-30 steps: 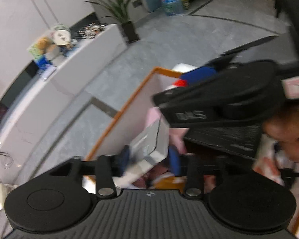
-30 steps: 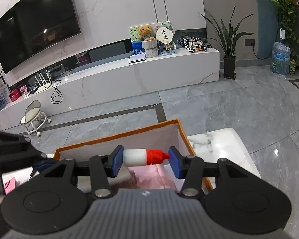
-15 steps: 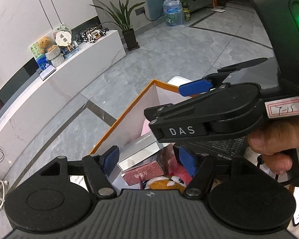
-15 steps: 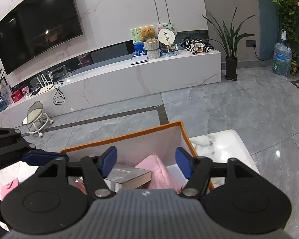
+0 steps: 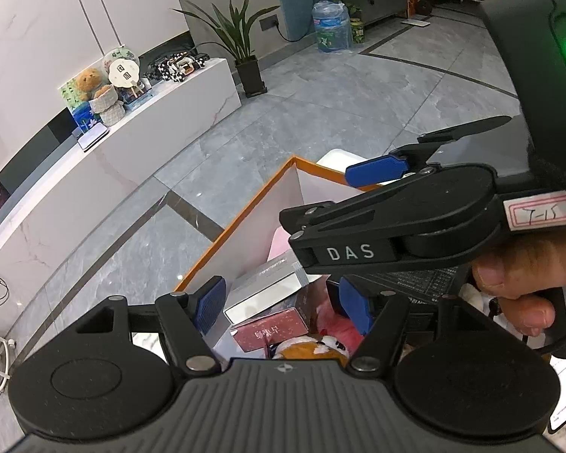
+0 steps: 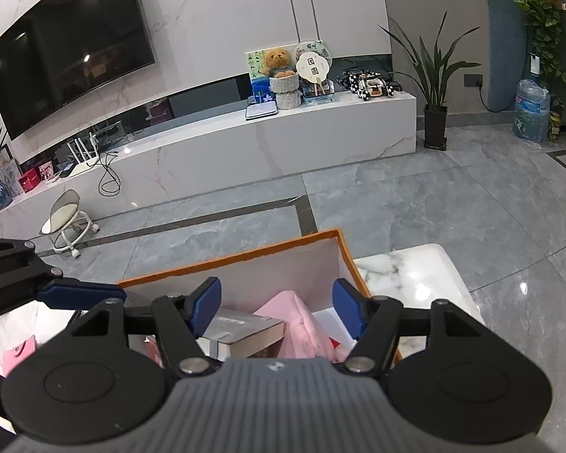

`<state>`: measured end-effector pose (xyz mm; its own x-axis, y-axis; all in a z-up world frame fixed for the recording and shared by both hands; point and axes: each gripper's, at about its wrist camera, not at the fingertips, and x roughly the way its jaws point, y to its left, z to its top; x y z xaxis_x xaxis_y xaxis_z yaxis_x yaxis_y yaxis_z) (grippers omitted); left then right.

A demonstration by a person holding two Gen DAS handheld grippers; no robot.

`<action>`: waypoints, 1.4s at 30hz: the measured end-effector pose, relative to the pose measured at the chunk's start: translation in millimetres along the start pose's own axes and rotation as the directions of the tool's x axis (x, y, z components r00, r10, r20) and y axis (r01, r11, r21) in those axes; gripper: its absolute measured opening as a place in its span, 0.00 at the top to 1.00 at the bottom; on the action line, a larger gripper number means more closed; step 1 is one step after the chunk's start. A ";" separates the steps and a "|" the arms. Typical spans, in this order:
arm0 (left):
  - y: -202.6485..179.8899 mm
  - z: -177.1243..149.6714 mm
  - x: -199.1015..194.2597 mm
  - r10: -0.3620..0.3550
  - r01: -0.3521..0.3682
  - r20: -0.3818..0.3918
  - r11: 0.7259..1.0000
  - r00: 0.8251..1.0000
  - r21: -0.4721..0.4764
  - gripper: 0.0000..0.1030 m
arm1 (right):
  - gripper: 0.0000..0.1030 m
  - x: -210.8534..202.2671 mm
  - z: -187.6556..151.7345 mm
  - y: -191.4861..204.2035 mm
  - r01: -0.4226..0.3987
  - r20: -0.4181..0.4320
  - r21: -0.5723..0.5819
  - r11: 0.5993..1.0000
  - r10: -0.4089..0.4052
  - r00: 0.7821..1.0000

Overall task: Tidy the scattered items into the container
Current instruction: 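Lower the white box and glue bottle into the orange box, opening both tools, then withdraw both open tools up out of the orange box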

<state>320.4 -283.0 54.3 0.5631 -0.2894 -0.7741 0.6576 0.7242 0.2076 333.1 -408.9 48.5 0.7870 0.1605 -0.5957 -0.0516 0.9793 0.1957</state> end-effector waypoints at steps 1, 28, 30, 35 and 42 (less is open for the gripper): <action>-0.1 0.9 -1.7 0.000 0.000 0.003 1.000 1.000 -0.002 0.24 | 0.32 -1.8 0.8 -0.3 0.000 -0.003 0.003 1.000 0.000 1.000; -6.3 -21.4 -135.7 0.075 -0.066 0.170 0.996 0.983 -0.058 0.19 | 0.14 -143.4 20.1 34.4 0.022 0.166 -0.063 0.998 -0.012 0.986; -8.4 -29.9 -152.4 0.081 -0.066 0.233 0.995 0.969 -0.075 0.15 | 0.13 -156.8 19.5 41.2 0.027 0.185 -0.070 0.997 -0.013 0.983; -12.7 -61.7 -175.6 0.068 -0.011 0.324 0.984 0.944 -0.175 0.13 | 0.09 -184.2 8.5 62.4 0.059 0.217 -0.102 0.993 -0.035 0.976; -19.3 -92.1 -169.4 0.010 0.067 0.312 0.969 0.950 -0.236 0.12 | 0.09 -197.1 -16.7 84.9 0.150 0.207 -0.165 0.975 -0.114 0.972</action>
<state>166.2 -190.3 126.4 0.6973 -0.4630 -0.5472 0.5575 0.8301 0.0081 163.4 -355.3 169.5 0.8980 0.0184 -0.4396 -0.0336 0.9991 -0.0268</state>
